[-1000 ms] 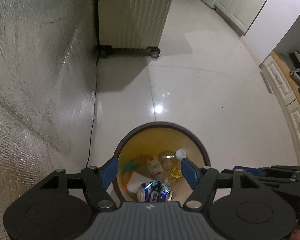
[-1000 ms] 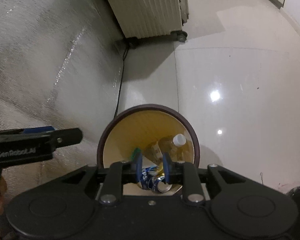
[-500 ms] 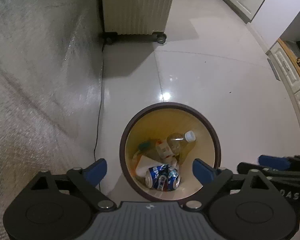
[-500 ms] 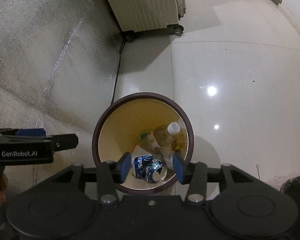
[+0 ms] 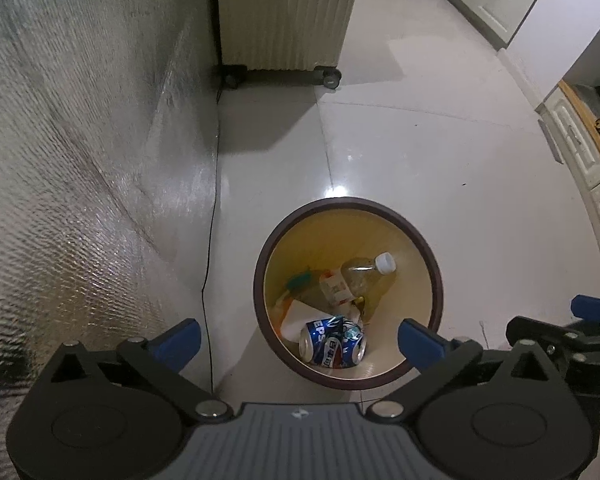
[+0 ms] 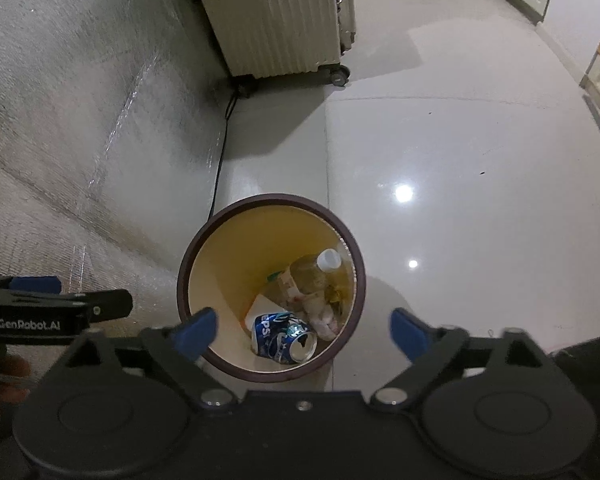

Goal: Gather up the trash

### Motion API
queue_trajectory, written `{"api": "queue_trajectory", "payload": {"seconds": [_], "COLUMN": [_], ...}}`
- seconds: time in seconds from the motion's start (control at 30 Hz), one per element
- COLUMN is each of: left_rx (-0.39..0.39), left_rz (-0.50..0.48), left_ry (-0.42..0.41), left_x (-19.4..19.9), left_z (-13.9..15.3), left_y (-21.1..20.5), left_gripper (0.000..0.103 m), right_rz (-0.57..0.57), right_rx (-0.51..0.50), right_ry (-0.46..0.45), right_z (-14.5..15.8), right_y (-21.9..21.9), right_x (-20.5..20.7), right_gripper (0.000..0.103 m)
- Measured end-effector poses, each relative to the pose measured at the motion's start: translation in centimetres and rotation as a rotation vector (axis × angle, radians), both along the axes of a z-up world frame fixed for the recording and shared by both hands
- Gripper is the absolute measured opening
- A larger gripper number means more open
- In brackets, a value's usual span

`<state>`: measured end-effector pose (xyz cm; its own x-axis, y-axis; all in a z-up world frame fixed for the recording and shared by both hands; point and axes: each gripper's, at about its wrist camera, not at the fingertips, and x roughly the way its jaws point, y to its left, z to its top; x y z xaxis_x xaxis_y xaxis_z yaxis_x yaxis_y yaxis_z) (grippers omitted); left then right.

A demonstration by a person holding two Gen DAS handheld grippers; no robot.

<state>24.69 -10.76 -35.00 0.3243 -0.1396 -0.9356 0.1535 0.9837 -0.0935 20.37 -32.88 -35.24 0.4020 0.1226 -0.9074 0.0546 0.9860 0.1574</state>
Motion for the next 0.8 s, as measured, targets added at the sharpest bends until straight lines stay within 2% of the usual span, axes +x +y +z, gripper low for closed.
{"api": "queue_trajectory", "payload": {"seconds": [0.13,0.5,0.8], "left_rx": [0.028,-0.033,-0.067], "left_rz": [-0.003,-0.025,-0.044], "left_ry": [-0.03,-0.134,-0.256], "left_x": [-1.0,-4.7,-9.4], "left_z": [1.6,8.4,16.0], "left_y": [-0.3,-0.6,-1.6], "left_gripper": [0.103,0.103,0.103], "right_rz": [-0.006,-0.096,-0.154], "right_rx": [-0.03,-0.056,-0.062], "right_ry": [-0.021,-0.089,-0.216], "right_z": [1.4,6.8,13.6], "right_y": [-0.1,-2.2,-3.4], "right_x": [-1.1,-5.4,-10.3], "right_gripper": [0.103,0.103,0.103]}}
